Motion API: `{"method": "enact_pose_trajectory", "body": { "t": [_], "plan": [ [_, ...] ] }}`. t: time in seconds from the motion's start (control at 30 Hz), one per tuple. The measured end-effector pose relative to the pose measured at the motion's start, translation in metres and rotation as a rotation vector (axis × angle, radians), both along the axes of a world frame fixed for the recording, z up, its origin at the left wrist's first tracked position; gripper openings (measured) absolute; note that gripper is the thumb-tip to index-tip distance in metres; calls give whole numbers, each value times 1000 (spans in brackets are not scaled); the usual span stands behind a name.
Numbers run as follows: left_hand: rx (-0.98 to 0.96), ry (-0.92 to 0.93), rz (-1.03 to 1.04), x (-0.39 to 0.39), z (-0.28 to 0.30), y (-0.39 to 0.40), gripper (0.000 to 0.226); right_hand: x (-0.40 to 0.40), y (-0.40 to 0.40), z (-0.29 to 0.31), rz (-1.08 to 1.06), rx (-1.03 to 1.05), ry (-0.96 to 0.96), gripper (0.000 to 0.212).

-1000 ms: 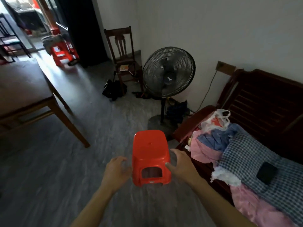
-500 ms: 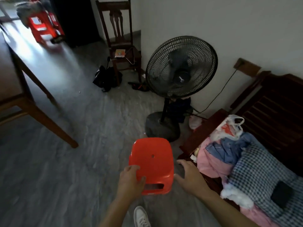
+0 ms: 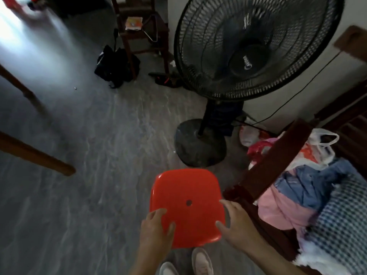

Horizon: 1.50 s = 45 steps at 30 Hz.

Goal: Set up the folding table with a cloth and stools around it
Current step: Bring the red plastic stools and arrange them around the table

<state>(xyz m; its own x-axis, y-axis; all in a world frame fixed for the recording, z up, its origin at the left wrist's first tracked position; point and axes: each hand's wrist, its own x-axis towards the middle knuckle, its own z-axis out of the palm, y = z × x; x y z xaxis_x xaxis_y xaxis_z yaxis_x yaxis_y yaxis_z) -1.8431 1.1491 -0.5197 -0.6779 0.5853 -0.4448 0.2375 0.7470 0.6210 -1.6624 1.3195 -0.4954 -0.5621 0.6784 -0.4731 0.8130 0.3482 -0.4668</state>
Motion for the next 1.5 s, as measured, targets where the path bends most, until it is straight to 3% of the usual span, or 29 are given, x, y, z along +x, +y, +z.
{"method": "enact_pose_trajectory", "body": {
  "t": [0.2,0.43,0.57,0.8,1.0,1.5],
  "plan": [
    [-67,116,-12,3,-91,28,70,-4,15,-98,-61,-40,-90,96],
    [-180,212,-72,-5,-135,45,106,-22,35,-153,-54,-63,-121,125],
    [-187,82,7,-13,-142,45,112,-26,37,-163,-109,-63,-55,129],
    [-166,105,124,-10,-130,56,105,-30,36,-152,-155,-83,-33,129],
    [-189,140,171,-16,-72,38,104,-42,41,-94,-20,-65,-50,127],
    [-86,178,614,-19,181,-107,103,-134,-48,168,438,27,44,127]
  ]
}}
